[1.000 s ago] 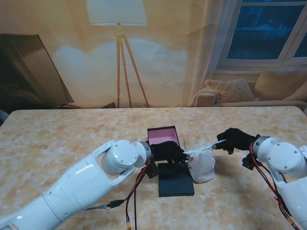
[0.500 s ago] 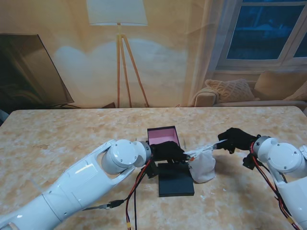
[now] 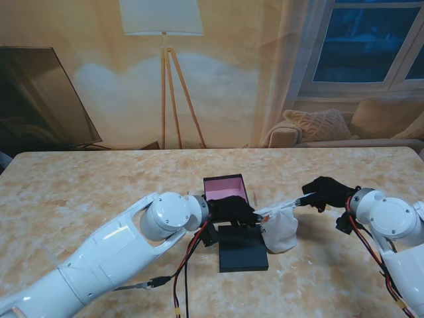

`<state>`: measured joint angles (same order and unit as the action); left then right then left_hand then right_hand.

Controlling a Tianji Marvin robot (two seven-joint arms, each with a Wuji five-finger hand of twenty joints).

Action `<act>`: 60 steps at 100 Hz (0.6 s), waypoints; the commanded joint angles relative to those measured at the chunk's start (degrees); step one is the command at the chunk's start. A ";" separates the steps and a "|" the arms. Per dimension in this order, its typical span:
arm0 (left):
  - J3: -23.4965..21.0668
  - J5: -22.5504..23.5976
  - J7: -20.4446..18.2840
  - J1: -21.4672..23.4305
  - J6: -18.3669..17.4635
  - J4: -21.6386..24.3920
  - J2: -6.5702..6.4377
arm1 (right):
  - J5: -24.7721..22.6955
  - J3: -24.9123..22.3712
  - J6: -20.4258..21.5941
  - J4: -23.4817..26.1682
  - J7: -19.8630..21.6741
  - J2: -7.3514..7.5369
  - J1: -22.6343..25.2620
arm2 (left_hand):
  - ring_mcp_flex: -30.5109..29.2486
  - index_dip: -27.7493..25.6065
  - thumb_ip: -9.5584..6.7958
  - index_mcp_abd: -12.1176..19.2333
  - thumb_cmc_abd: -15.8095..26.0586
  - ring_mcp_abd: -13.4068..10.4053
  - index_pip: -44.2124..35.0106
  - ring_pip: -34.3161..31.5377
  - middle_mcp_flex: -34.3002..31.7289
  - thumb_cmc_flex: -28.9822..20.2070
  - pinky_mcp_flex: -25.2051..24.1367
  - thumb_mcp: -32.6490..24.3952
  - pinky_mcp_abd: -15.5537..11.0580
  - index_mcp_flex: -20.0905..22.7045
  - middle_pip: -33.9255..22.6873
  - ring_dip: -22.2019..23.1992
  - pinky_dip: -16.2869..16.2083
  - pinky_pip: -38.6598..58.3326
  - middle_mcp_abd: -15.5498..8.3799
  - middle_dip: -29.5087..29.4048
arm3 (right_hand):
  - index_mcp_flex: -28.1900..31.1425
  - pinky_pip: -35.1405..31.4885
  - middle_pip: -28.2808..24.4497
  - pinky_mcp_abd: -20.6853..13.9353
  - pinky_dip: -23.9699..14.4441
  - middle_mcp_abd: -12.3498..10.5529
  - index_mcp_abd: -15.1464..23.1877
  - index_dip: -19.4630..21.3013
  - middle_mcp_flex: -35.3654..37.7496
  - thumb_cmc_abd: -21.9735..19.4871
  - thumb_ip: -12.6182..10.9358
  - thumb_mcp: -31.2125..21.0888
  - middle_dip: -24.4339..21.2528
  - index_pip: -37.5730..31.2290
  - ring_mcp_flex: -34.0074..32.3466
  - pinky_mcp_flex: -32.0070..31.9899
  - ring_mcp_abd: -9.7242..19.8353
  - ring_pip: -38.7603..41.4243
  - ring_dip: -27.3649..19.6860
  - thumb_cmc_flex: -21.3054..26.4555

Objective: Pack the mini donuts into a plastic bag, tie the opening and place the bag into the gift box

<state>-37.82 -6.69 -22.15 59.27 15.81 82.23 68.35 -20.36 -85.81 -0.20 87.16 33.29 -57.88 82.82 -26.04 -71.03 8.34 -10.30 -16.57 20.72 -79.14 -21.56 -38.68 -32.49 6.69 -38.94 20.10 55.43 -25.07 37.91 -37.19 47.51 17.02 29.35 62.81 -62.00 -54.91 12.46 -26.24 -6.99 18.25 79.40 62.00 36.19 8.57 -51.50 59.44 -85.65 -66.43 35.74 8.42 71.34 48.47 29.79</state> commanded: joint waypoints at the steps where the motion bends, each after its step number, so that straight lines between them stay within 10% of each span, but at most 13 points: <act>1: -0.05 0.00 -0.99 0.06 0.40 -0.51 -0.74 | -0.27 -0.68 -0.08 -0.48 0.52 0.25 0.29 | -0.73 0.10 -0.52 -4.69 0.29 0.44 -3.83 -0.77 -1.15 0.03 -0.06 1.30 0.66 4.86 -0.82 1.40 -1.20 1.15 -1.11 0.57 | 3.59 -1.40 -2.17 0.50 -0.79 1.14 -2.00 0.82 1.62 -1.29 -1.63 -2.53 0.91 -9.76 -1.88 -0.19 2.04 1.10 1.65 1.42; 60: 0.17 -0.60 -0.68 -0.03 0.66 -0.50 -0.45 | 0.49 -1.45 2.70 -2.96 2.21 0.65 -0.92 | -0.79 -0.12 -0.60 -4.65 0.42 0.50 -3.59 -0.97 -1.10 0.23 0.03 1.32 0.58 3.99 -1.36 1.55 -1.23 1.41 -1.08 1.25 | 3.19 -1.37 -2.49 0.31 -0.74 1.27 -1.56 0.92 1.28 -2.32 -3.12 -0.83 0.20 -9.31 -1.56 -0.39 2.23 1.57 1.77 0.79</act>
<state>-37.48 -7.37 -22.03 59.01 15.88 82.13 68.39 -19.21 -86.66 2.78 85.55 35.39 -57.59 82.16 -26.04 -71.03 8.34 -10.30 -16.57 20.72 -79.13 -21.56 -38.68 -32.50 6.70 -38.35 20.10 55.37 -25.72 37.93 -37.19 47.51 17.02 30.17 62.75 -62.00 -55.03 12.46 -26.25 -6.99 18.30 79.40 62.00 35.69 8.52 -50.59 59.44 -85.14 -66.43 35.73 8.42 71.83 48.48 29.76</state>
